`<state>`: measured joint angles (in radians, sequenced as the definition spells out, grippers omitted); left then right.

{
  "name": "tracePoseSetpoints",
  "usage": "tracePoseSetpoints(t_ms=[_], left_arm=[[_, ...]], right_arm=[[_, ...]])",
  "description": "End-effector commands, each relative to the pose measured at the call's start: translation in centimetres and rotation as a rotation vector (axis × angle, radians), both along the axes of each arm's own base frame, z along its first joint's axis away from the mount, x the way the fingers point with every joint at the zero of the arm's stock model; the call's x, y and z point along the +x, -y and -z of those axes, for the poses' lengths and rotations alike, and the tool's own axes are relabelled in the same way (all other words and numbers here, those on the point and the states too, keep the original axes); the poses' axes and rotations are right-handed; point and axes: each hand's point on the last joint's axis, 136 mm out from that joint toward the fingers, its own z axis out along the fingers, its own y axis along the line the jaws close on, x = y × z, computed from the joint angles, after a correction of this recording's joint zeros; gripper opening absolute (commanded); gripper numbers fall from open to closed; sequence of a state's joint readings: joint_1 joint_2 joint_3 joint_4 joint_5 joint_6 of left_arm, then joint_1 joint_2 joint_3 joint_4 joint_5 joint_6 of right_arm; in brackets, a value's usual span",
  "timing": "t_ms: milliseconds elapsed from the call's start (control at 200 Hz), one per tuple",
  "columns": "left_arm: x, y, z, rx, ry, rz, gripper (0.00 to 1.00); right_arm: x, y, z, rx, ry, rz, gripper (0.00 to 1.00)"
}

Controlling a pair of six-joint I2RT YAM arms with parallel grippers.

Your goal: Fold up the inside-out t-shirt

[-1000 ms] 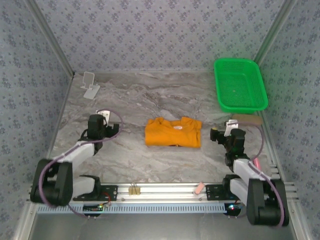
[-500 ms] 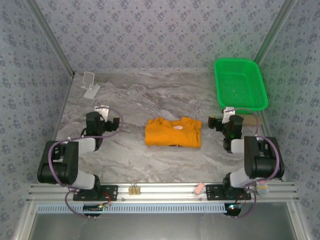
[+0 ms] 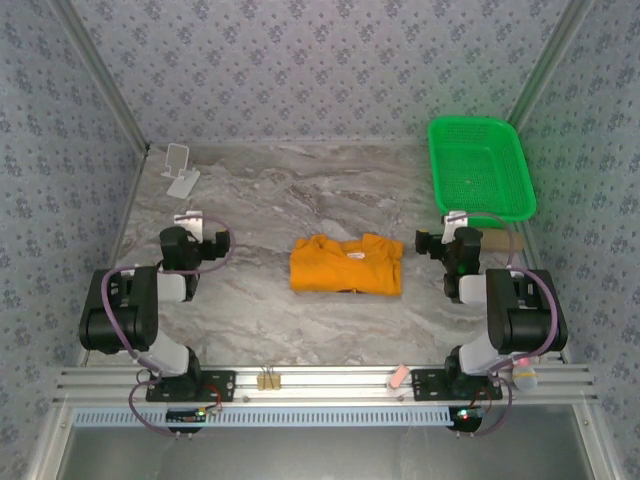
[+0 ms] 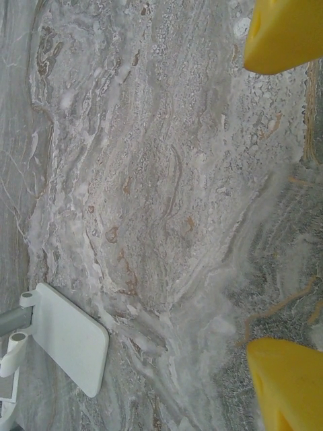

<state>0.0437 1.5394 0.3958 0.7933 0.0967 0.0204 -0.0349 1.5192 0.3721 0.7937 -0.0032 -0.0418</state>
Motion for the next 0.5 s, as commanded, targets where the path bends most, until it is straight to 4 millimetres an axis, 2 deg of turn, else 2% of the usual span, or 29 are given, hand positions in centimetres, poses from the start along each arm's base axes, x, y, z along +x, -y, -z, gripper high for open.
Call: tracePoseSetpoints(t_ms=[0,495], left_arm=[[0.69,-0.14,-1.27,-0.018,0.042,-0.018,1.00],[0.72,-0.45,-1.22,0.016,0.040,-0.063,1.00]], right_arm=[[0.67,0.38,-1.01,0.001,0.031,0.023,1.00],[0.67,0.36,-1.01,0.001,0.031,0.023,1.00]])
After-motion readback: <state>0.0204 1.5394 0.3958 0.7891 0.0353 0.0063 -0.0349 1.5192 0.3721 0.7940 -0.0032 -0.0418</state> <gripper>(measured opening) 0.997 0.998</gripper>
